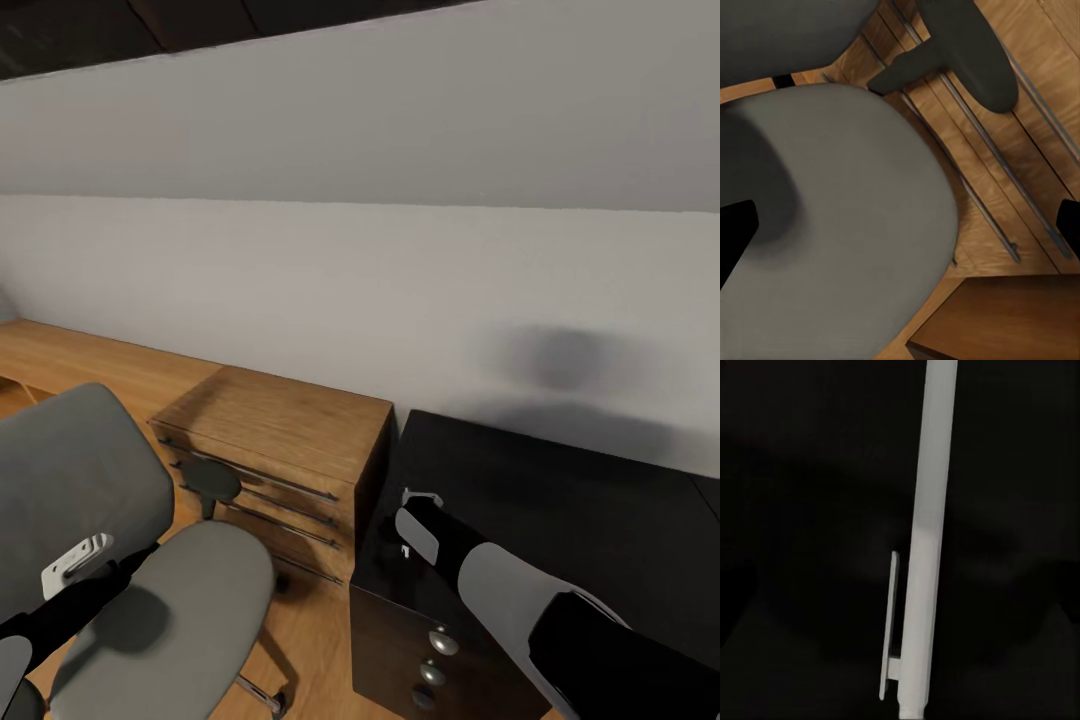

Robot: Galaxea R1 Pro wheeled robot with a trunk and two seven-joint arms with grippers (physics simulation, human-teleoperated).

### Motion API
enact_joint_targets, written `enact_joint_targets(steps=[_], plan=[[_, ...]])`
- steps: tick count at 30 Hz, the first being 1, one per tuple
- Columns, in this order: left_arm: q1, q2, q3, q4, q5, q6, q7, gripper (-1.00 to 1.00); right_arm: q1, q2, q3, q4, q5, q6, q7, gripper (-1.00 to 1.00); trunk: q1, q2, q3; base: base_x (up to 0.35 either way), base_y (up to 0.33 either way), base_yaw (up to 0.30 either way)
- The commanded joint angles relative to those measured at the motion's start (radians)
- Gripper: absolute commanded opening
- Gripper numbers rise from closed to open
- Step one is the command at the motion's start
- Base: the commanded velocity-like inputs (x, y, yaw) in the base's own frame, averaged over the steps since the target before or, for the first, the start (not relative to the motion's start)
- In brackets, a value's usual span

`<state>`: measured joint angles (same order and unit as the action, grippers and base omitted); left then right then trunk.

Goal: In the bedroom, organize the workspace by keeping the computer under the desk, ensuring the monitor is on the desk, placing the keyboard on the desk next to the monitor, placing the mouse on the desk next to the keyboard, moving the folder from the swivel chair onto the desk next to the mouse, stacking the notebook on top of the folder with the pen on top of the notebook, and positioning the swivel chair next to the desk.

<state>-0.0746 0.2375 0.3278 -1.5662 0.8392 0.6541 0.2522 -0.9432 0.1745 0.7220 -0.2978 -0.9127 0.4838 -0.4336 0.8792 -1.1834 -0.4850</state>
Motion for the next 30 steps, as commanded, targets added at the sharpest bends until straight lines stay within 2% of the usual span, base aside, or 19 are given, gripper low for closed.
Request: enact_joint_targets(steps=[1,12,29,30], plan=[[-0.001,0.0,0.001,-0.001,0.011,0.004,0.009,1.0,-0.001,0.0,0.002,0.003,-0.014,0.005,-0.008,1.0,0.0,-0.001,-0.001,0.0,0.0,0.0],[-0.001,-0.001,0.002,-0.001,0.011,0.004,0.009,1.0,-0.001,0.0,-0.005,0.013,-0.015,0.008,-0.037,1.0,0.0,-0.001,-0.001,0.0,0.0,0.0],[-0.001,0.0,0.002,-0.001,0.012,0.004,0.009,1.0,-0.001,0.0,-0.021,0.014,-0.015,0.009,-0.043,1.0,0.0,-0.001,-0.001,0.0,0.0,0.0],[-0.001,0.0,0.002,-0.001,0.011,0.004,0.009,1.0,-0.001,0.0,-0.021,0.014,-0.015,0.009,-0.044,-1.0,0.0,-0.001,-0.001,0.0,0.0,0.0]])
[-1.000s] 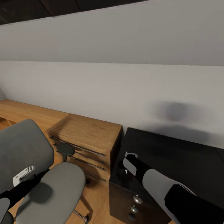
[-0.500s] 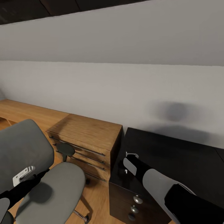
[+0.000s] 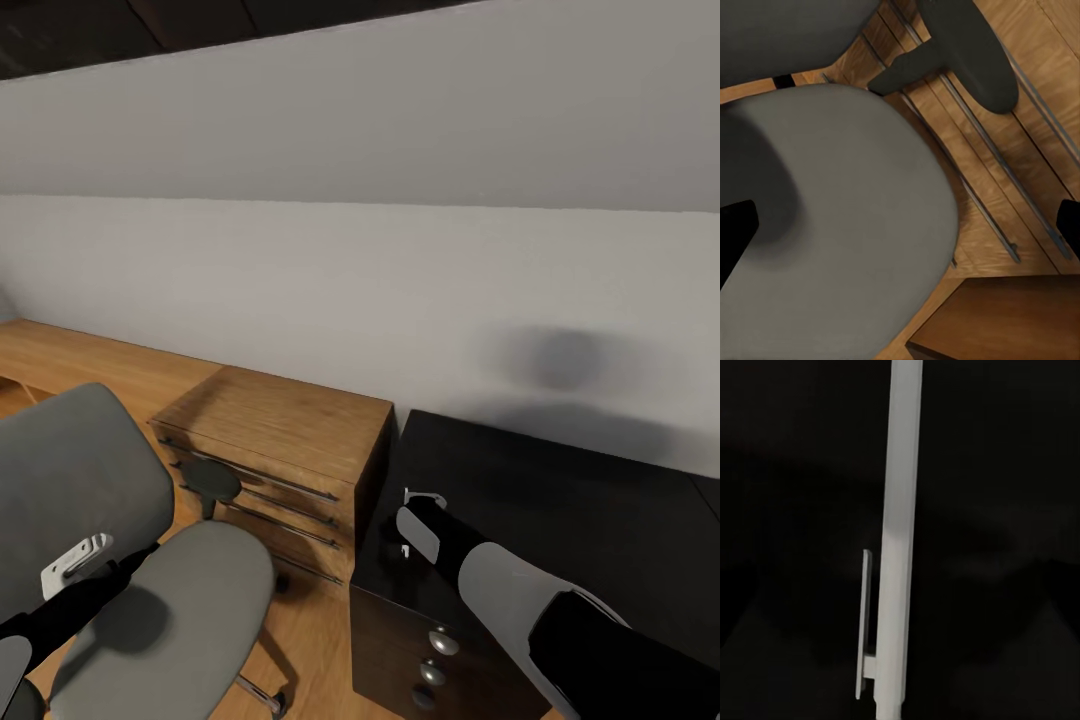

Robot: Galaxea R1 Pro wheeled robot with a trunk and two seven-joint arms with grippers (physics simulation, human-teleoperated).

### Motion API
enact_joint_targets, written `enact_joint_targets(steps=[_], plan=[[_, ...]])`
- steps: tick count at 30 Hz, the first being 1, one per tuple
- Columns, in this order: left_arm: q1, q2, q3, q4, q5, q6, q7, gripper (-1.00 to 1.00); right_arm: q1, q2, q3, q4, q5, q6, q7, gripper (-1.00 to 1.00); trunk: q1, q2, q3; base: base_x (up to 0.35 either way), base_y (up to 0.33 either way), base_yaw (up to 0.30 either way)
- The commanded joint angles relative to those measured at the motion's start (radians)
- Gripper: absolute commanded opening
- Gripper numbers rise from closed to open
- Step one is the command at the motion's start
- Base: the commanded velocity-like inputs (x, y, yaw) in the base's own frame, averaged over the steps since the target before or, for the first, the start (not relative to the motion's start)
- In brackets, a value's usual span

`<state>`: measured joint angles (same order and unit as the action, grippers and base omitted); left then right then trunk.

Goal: In the bedroom, organize the workspace by keeping the computer under the desk, ensuring the monitor is on the desk, placing the keyboard on the desk next to the monitor, placing the mouse on the desk next to the keyboard, moving the folder from the swivel chair onto the desk next to the mouse, stacking the notebook on top of the folder with the pen on top of the notebook, and positioning the swivel chair next to the desk.

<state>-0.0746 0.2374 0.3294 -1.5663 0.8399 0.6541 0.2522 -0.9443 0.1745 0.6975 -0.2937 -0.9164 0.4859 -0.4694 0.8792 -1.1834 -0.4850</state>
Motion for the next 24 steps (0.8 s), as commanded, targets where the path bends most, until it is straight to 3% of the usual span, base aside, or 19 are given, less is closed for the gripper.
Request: enact_joint_targets(steps=[1,24], plan=[[-0.001,0.0,0.0,-0.001,0.01,0.004,0.009,1.0,-0.001,0.0,0.004,0.01,-0.011,0.006,-0.011,-1.0,0.0,-0.001,-0.001,0.0,0.0,0.0],[-0.001,0.0,0.007,-0.001,0.011,0.004,0.007,1.0,-0.001,0.0,0.004,0.008,-0.012,0.006,-0.028,-1.0,0.0,-0.001,-0.001,0.0,0.0,0.0]])
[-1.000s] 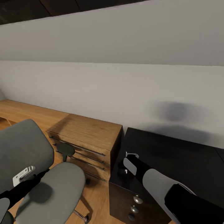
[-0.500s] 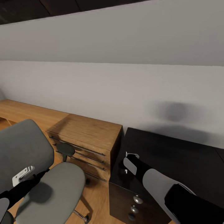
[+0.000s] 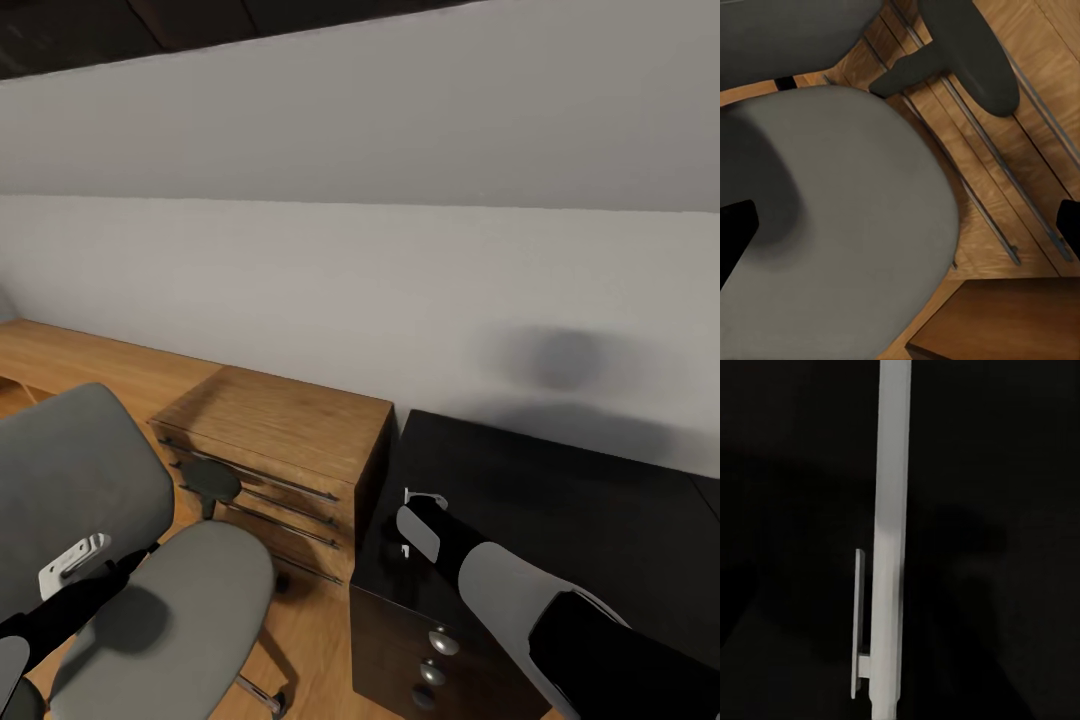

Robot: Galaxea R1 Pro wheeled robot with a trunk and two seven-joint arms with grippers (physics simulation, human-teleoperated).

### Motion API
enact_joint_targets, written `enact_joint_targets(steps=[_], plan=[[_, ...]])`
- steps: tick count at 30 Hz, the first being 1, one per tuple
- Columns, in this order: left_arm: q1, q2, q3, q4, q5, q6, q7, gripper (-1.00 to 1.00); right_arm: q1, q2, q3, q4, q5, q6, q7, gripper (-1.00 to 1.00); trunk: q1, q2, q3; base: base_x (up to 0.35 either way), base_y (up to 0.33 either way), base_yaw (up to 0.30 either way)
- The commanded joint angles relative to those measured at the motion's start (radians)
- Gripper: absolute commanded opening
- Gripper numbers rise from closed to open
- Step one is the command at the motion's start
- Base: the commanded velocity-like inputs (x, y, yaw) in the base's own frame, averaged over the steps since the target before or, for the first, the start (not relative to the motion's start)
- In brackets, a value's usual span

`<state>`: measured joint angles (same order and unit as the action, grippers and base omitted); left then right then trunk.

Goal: In the bedroom, organize the workspace by keeping the computer under the desk, ensuring the monitor is on the desk, placing the keyboard on the desk next to the monitor, placing the mouse on the desk next to the keyboard, moving the folder from the swivel chair onto the desk next to the mouse, stacking the notebook on top of the folder with the pen on top of the notebook, and positioning the swivel chair next to the desk.

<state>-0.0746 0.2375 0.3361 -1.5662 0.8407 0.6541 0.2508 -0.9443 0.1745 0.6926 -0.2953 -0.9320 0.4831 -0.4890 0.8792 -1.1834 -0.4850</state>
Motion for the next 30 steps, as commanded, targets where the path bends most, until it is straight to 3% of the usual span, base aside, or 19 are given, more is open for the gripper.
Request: enact_joint_targets(steps=[1,30], plan=[[-0.001,0.0,0.0,-0.001,0.011,0.004,0.009,1.0,-0.001,0.0,0.008,0.01,0.004,0.009,-0.008,-1.0,0.0,-0.001,-0.001,0.0,0.0,0.0],[-0.001,0.0,0.0,-0.001,0.011,0.004,0.008,1.0,-0.001,0.0,-0.008,0.002,0.001,0.018,-0.01,-1.0,0.0,-0.001,-0.001,0.0,0.0,0.0]])
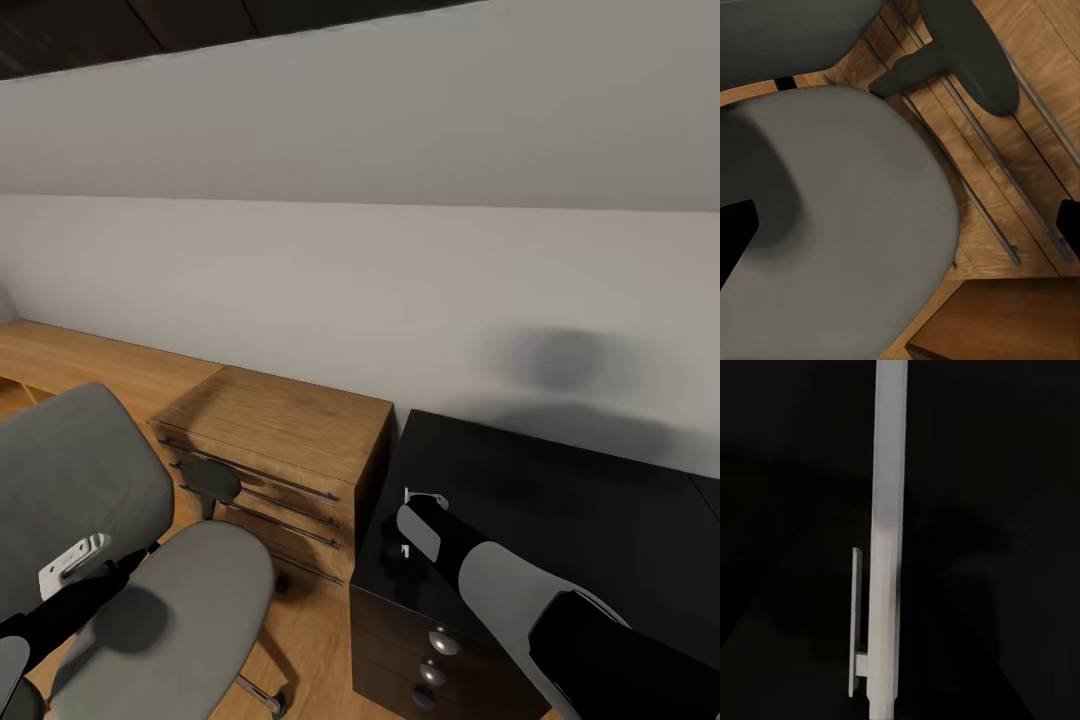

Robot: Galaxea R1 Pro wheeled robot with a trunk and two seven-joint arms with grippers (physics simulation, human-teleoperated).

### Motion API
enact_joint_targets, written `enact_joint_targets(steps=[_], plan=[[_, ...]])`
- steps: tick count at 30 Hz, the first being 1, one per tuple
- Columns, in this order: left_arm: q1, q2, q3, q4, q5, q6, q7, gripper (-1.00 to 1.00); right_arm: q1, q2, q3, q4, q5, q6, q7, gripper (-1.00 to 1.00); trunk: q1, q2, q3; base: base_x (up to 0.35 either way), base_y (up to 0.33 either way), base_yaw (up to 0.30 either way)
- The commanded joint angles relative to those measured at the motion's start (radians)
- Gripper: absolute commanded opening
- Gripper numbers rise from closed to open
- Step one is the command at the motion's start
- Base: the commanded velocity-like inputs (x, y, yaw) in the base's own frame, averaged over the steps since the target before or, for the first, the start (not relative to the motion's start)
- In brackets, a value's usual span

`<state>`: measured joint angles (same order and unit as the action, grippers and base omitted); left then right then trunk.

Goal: In the bedroom, organize the workspace by keeping the computer under the desk, ensuring the monitor is on the desk, placing the keyboard on the desk next to the monitor, placing the mouse on the desk next to the keyboard, moving the folder from the swivel chair onto the desk next to the mouse, stacking the notebook on top of the folder with the pen on top of the notebook, and positioning the swivel chair next to the desk.

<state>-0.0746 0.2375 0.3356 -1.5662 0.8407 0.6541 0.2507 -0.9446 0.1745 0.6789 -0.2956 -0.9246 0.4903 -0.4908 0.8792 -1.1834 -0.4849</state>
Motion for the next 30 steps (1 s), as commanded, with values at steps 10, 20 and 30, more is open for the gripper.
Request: enact_joint_targets(steps=[10,20,30], plan=[[-0.001,0.0,0.0,-0.001,0.011,0.004,0.009,1.0,0.0,0.0,0.005,0.003,-0.008,0.015,-0.008,-1.0,0.0,-0.001,-0.001,0.0,0.0,0.0],[-0.001,0.0,0.0,-0.001,0.011,0.004,0.009,1.0,0.0,0.0,0.003,-0.027,-0.008,0.048,-0.008,-1.0,0.0,-0.001,-0.001,0.0,0.0,0.0],[-0.001,-0.001,0.0,-0.001,0.011,0.004,0.009,1.0,0.0,0.0,-0.002,-0.031,-0.008,0.05,-0.008,-1.0,0.0,-0.001,-0.001,0.0,0.0,0.0]])
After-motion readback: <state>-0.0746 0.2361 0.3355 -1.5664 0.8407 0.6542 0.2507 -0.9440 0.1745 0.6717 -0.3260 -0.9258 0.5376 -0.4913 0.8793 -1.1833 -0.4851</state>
